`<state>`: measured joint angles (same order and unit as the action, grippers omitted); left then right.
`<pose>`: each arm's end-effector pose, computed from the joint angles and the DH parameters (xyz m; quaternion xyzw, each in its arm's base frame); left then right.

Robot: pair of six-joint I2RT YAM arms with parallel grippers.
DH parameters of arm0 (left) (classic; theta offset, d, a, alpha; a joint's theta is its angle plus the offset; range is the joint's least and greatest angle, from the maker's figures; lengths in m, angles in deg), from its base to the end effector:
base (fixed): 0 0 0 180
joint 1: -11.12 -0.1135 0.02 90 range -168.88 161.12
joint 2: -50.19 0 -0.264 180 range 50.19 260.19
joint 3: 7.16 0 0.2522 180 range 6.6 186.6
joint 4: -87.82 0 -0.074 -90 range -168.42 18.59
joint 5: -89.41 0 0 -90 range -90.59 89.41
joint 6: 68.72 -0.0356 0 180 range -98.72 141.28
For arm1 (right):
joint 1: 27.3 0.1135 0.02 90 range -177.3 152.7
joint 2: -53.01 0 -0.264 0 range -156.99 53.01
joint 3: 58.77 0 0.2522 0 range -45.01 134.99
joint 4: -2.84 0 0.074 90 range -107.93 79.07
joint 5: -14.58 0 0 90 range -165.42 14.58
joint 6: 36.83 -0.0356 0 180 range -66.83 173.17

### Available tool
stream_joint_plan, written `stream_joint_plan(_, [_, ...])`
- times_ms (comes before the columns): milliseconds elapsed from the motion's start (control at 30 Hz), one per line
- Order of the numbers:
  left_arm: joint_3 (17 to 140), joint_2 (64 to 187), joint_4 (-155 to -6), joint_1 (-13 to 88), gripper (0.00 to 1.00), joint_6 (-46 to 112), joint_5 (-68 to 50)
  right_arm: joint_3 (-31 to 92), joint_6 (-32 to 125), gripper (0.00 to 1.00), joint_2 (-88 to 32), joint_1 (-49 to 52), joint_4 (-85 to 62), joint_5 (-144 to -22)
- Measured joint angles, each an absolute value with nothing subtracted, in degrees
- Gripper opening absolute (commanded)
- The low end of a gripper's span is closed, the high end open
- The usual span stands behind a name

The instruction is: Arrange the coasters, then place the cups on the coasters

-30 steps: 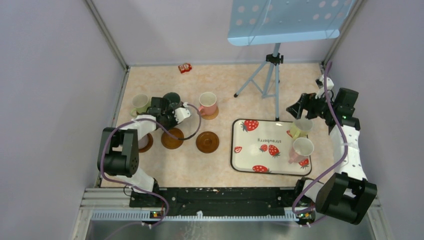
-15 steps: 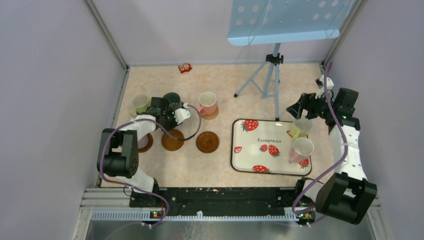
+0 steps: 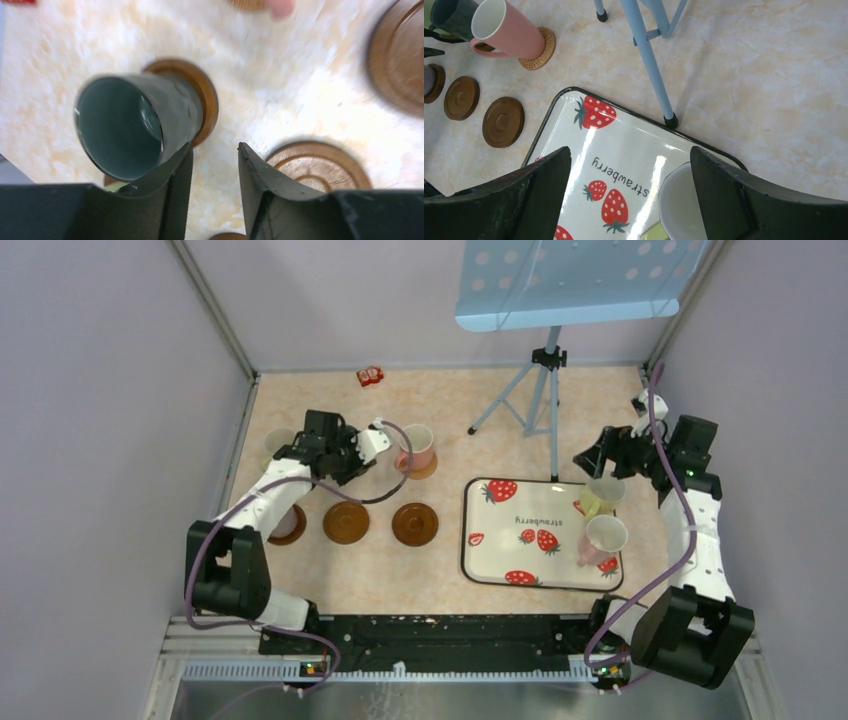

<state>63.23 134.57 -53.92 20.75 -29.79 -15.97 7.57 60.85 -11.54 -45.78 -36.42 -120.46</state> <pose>0.2993 -0.0604 0.2296 0.5112 0.7873 -0.0050 0.3447 0.2331 -0.0513 0.2994 -0.0908 0.8406 0.2420 0.4759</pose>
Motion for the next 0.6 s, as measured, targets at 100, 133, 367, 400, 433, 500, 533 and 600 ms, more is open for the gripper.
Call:
stream_joint_plan(100, [66.02,132.32,-52.63,24.88,0.54,-26.82,-16.14,8.79,61.14,0.88,-11.59,-45.78,-37.82,-119.74])
stream_joint_plan(133, [66.79,131.53,-52.26,26.79,0.56,-25.6,-16.16,9.41,61.18,0.88,-11.61,-45.78,-38.3,-119.23])
stream_joint_plan(367, [73.35,130.77,-49.55,43.88,0.68,-15.39,-15.95,11.77,60.22,0.88,-11.78,-47.84,-39.48,-119.15])
stream_joint_plan(400, [74.68,131.18,-49.51,46.57,0.7,-13.79,-16.1,12.05,59.91,0.88,-11.98,-48.27,-39.53,-119.5])
stream_joint_plan(433, [76.01,131.75,-49.57,49.17,0.71,-12.26,-16.25,12.31,59.39,0.88,-12.33,-48.8,-39.42,-119.85])
stream_joint_plan(500, [78.44,133.3,-49.71,53.84,0.74,-9.55,-16.71,12.55,58.45,0.88,-12.9,-49.43,-39.09,-120.26])
stream_joint_plan(533, [79.92,134.57,-49.79,56.36,0.75,-8.18,-16.86,12.55,57.66,0.88,-13.18,-49.78,-38.98,-120.61])
stream_joint_plan(600, [83.22,138.02,-50.03,61.1,0.79,-5.69,-17.19,12.55,55.67,0.88,-13.9,-50.83,-38.39,-121.97])
